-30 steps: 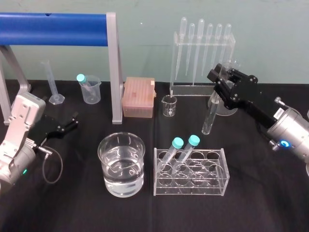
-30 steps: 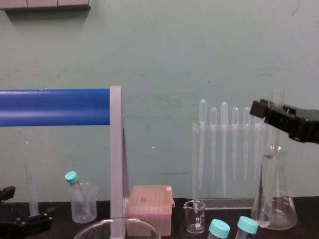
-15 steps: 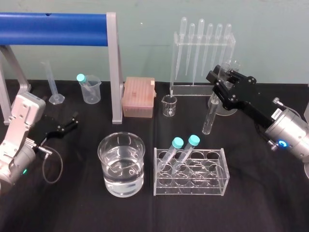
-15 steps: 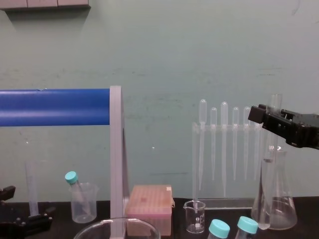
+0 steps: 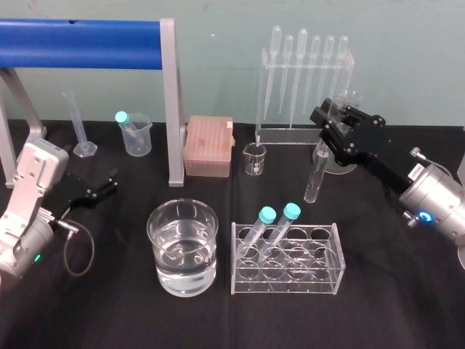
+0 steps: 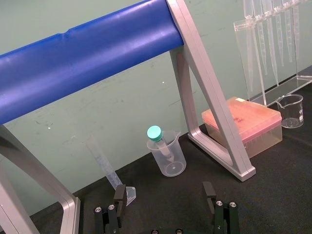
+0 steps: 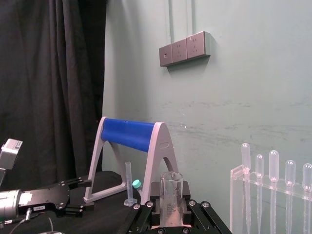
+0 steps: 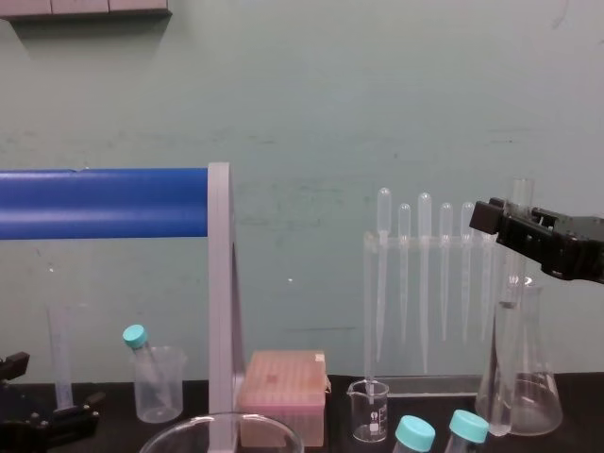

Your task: Hold the test tube with one hand and immerse one end into the beaker, then return it to the test tube rack.

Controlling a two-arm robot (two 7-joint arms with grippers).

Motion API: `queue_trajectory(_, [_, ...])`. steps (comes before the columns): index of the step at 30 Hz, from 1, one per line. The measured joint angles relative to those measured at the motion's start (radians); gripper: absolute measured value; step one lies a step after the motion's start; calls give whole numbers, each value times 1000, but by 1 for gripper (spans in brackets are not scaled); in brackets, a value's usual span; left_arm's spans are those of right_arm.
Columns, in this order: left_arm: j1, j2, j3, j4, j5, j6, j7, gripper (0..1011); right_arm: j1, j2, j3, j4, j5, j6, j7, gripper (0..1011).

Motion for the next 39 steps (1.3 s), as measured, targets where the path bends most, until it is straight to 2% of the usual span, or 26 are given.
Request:
queue_trajectory(32, [0,0,0,0,0,0,0,1000,1,0,0,-1,1,1,1,231])
queue_trajectory(39, [0,0,0,0,0,0,0,1000,53,-21,-13,18,21,-4,62,230])
